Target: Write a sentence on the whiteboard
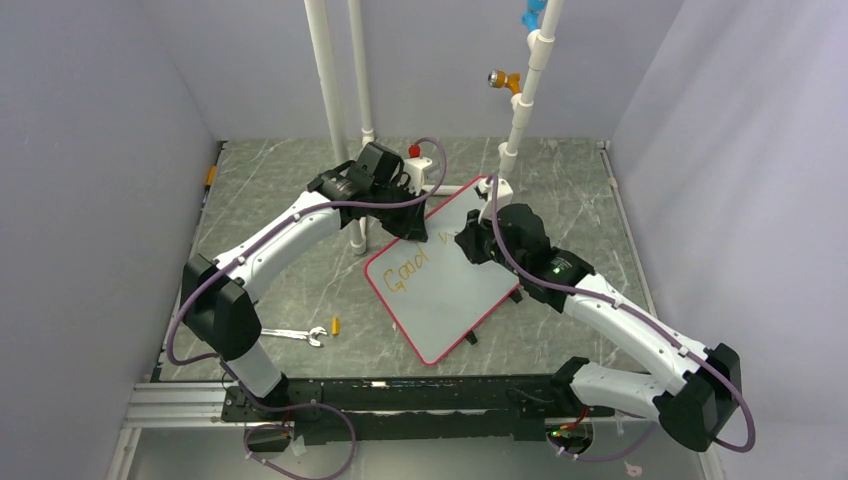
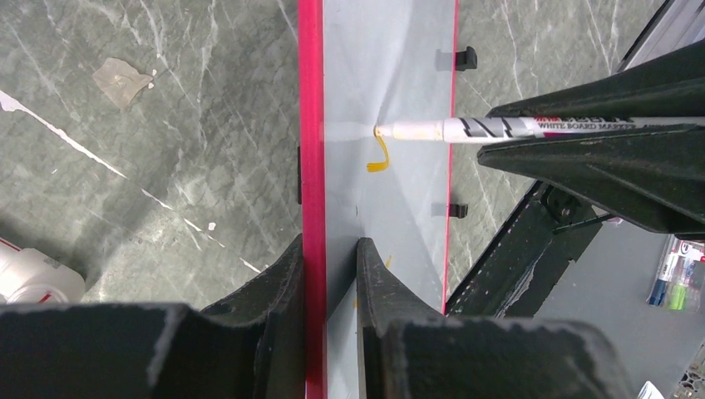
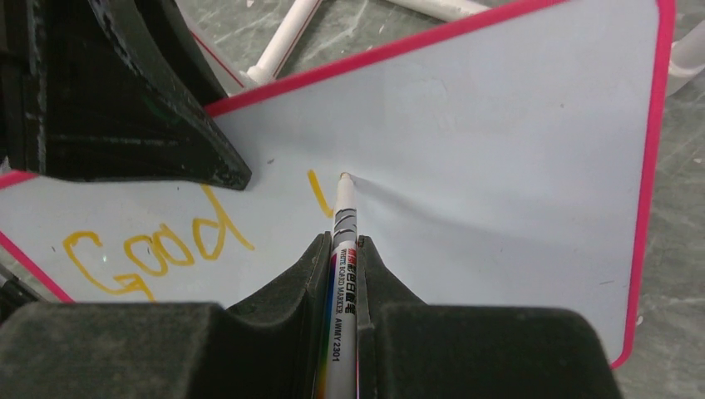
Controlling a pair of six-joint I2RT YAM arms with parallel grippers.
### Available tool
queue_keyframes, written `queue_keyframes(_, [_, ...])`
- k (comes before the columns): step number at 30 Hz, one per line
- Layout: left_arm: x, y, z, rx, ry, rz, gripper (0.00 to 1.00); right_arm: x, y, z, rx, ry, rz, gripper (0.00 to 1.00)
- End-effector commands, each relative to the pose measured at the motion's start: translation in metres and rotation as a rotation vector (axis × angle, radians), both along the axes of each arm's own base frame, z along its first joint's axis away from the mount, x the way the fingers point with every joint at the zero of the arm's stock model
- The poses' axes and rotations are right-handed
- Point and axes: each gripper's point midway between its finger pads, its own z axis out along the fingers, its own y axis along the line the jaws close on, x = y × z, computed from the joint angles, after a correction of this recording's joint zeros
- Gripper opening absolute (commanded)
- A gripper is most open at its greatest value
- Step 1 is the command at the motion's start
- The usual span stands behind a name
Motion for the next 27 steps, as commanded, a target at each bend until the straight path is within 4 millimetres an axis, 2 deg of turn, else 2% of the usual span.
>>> queue_keyframes(1, [0.000,0.009,0.000,0.064,-0.086,-0.036,0.00,0.018,0.002,0.020,-0.006,-0.055,-0.034,0.00])
queue_keyframes(9, [0.000,0.009,0.001,0.064,-0.089,-0.036,0.00,0.025,0.005,0.031,-0.017,-0.078,-0.036,0.00])
queue_keyframes(20, [0.000,0.010,0.001,0.062,-0.090,-0.034,0.00,0.013,-0.009,0.051,0.017,-0.109,-0.058,0.00])
queue_keyframes(27, [0.000,0.010,0.001,0.066,-0.091,-0.030,0.00,0.013,-0.018,0.037,0.007,-0.087,-0.109,0.00])
